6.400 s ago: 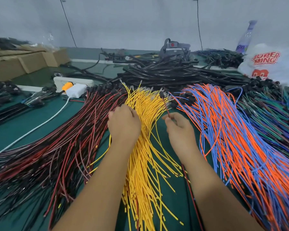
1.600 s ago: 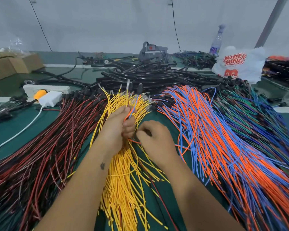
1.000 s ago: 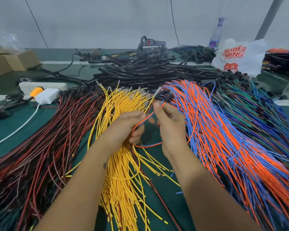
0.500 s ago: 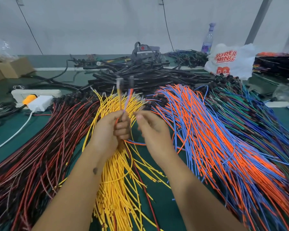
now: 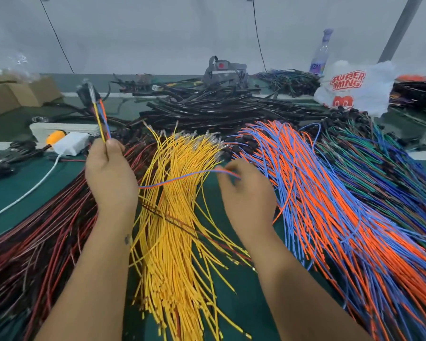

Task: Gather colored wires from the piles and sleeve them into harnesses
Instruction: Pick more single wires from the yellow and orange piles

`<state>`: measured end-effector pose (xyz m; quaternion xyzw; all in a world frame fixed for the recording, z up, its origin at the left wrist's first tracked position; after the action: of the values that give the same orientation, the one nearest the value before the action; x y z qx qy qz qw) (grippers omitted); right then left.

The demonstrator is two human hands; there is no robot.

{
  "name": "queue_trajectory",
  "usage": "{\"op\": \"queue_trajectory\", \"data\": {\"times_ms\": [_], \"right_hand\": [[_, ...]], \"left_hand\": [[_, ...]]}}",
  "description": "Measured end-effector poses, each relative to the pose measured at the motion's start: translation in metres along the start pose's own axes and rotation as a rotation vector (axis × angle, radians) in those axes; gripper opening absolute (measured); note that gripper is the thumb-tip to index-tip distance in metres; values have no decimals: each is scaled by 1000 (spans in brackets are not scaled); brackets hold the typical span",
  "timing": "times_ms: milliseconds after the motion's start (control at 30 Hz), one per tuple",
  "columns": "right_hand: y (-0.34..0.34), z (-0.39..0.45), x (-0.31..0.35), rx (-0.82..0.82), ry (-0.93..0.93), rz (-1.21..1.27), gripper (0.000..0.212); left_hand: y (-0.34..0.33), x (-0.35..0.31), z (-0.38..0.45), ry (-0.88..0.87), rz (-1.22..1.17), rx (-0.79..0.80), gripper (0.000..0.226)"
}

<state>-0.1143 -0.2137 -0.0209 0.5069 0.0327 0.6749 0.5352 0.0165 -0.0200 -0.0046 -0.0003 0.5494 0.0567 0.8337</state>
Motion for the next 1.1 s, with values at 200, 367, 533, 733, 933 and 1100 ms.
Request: {"op": "queue_trajectory", "data": {"times_ms": [200,367,533,733,933,1100], "right_hand": [[13,1,-20,-291,-200,692,15],[-5,8,-6,167,-272,1153,44],[-35,-11,19,722,-199,1025,27],[-45,-13,23,732,-122,771,21],[-45,-13,24,847,-217,1088,20],[-42,-13,19,948,-321,1468,28]], "left_hand": [[5,1,-1,-17,260,-48,28],[-19,12,-2,242,-372,199,33],[-52,9,-18,523,-1204,515,26],[-73,-6,-31,439,-1488,553,23],[-59,-4,-20,346,-1460,457,30],[-30,6,0,279,-948,343,31]]}}
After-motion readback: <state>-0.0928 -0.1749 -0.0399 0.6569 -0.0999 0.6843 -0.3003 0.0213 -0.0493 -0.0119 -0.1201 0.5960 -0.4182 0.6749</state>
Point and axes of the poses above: each hand's wrist, its own z-axis towards the middle knuckle, its own y-axis out of the back of the hand, x = y × z, the point moved 5 cm from there along z, towards the middle knuckle, and after that the axes turned 11 degrees about x, right-handed, at the moved point
